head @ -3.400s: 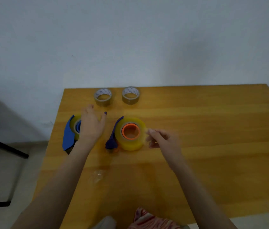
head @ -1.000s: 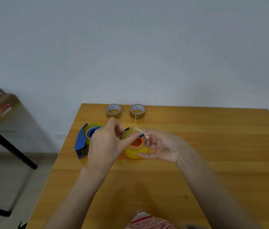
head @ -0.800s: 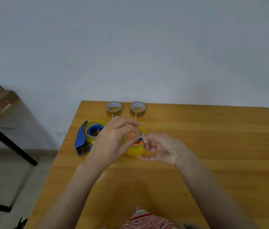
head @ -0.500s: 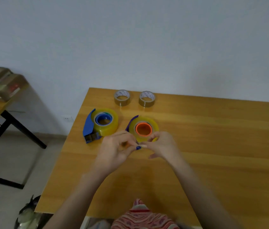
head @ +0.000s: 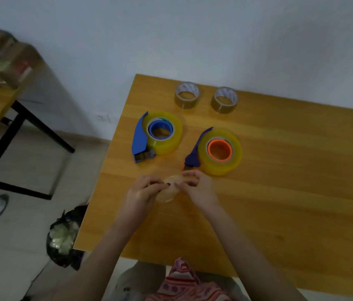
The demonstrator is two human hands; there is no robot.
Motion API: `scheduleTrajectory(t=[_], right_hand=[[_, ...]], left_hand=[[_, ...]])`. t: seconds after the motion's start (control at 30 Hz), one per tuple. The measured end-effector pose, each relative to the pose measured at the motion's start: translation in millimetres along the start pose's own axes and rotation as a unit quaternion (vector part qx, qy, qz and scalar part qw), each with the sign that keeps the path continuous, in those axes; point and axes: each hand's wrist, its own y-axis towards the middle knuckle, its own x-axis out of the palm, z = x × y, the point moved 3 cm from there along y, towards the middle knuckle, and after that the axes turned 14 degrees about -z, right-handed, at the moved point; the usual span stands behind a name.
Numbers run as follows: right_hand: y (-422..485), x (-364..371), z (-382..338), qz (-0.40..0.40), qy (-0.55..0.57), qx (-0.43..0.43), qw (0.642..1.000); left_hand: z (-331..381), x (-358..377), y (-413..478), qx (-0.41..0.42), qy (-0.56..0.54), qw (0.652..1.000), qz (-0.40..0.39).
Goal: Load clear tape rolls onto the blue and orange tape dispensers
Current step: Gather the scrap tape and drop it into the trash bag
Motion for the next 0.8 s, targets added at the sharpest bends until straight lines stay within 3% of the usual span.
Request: scheduleTrajectory(t=[0.2,0.4,0.63,0.8], right_hand=[[18.2,27.5,23.2,0.017,-0.202,-0.007,0.979],[20.1,46.7,23.3,0.052,-0.345,0.006,0.937],[22.7,46.4,17.9,0.040,-0.423,0.052,0.904],[20.9,47.2,18.4,-0.009,-0.352,0.053,0.935]], left_hand=[[-29.1,22.0,-20.1,-0.073,-0.024,0.993,-0.085],[-36.2,43.1,-13.9,-0.122,-0.008,0.986,-0.113],[-37.5,43.1,-4.9,-0.111,-0.003,0.986,-0.127],[-37.2,43.5,-11.7,-0.138,-0.028,0.983,-0.114]])
